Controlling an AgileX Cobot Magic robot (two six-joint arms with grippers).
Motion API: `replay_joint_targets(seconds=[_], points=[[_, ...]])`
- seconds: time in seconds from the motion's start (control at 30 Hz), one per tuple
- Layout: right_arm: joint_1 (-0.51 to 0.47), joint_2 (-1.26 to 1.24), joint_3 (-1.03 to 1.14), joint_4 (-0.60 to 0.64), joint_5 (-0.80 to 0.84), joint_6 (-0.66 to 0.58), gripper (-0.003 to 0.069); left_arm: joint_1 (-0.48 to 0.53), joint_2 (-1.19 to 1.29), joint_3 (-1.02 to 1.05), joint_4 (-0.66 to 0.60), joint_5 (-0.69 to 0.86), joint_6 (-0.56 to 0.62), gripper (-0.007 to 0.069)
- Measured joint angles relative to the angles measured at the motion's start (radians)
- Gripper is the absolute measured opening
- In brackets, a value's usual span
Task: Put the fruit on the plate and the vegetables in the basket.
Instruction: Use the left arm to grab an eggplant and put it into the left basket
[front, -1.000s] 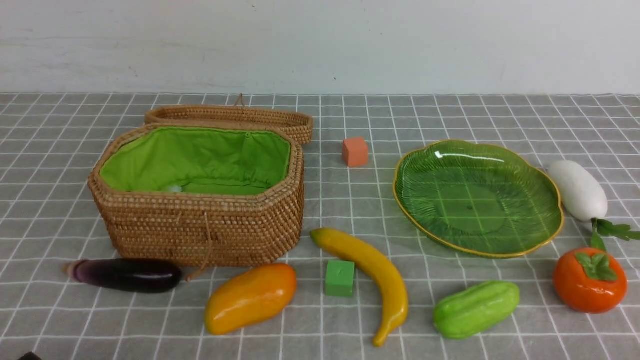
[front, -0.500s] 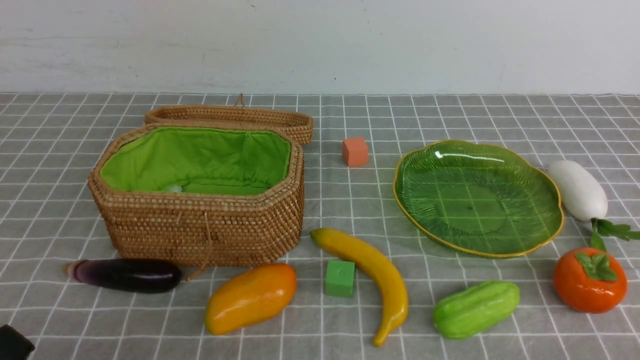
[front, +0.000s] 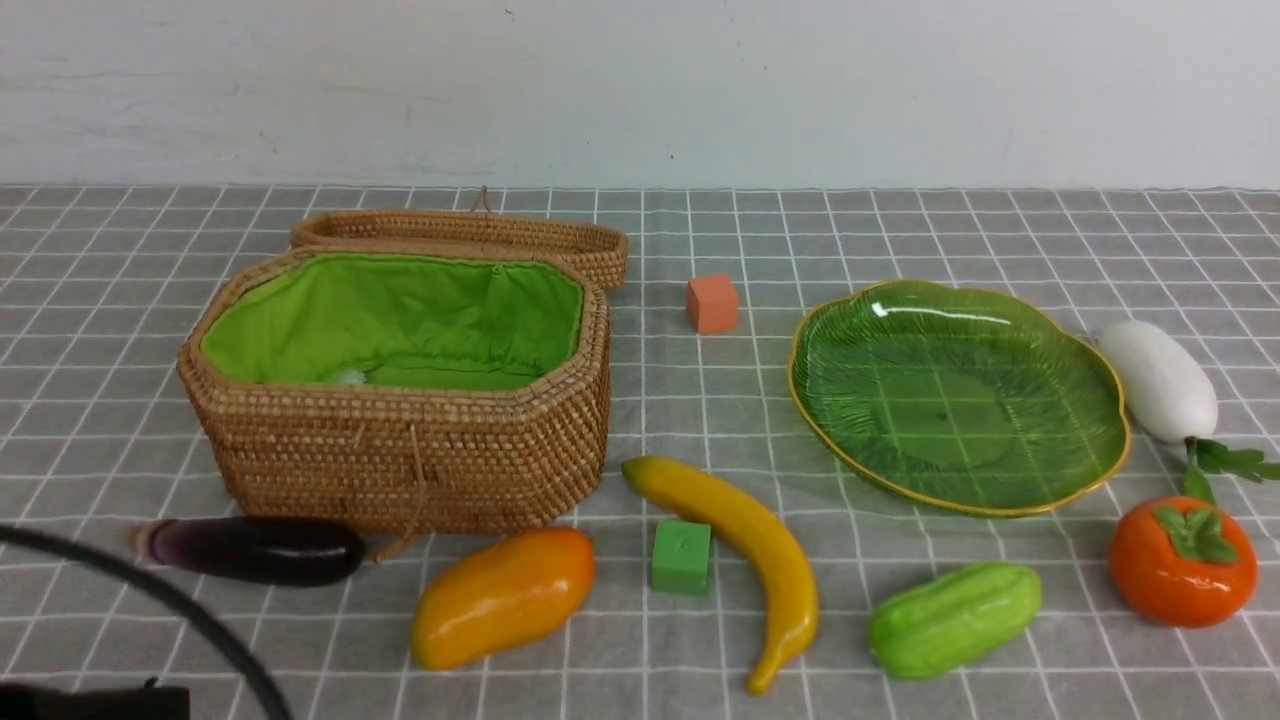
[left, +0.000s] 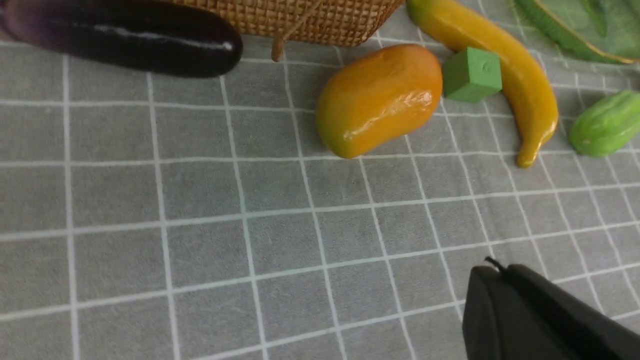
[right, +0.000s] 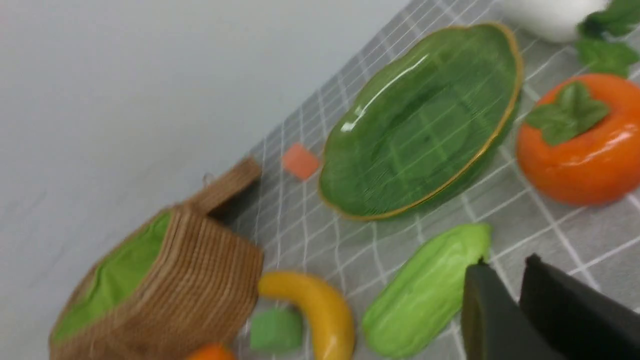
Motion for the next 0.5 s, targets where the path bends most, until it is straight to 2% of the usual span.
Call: replay_joint_targets(seconds=[0.07, 0.17, 0.27, 0.4, 0.5], points=[[0.069, 0.11, -0.184, 0.001, 0.146, -0.145, 0.0002, 0.0, 0.114, -0.074, 0.02, 0.028, 0.048, -0.0013], [0.142, 0.273, -0.387, -0.005, 0.352, -0.287, -0.0007, 0.0, 0.25, -0.162, 0.048, 0.049, 0.067, -0.0013], [0.178, 0.402, -0.508, -0.008, 0.491, -0.368, -0.0007, 0.0, 0.378, -0.231, 0.072, 0.036, -0.006, -0.0013], [0.187, 0.507, -0.583, -0.014, 0.544, -0.427, -0.0006, 0.01, 0.545, -0.325, 0.175, 0.032, -0.133, -0.0013], [0.187, 0.531, -0.588, -0.019, 0.544, -0.463, -0.0005, 0.028, 0.623, -0.368, 0.265, 0.052, -0.136, -0.0013]])
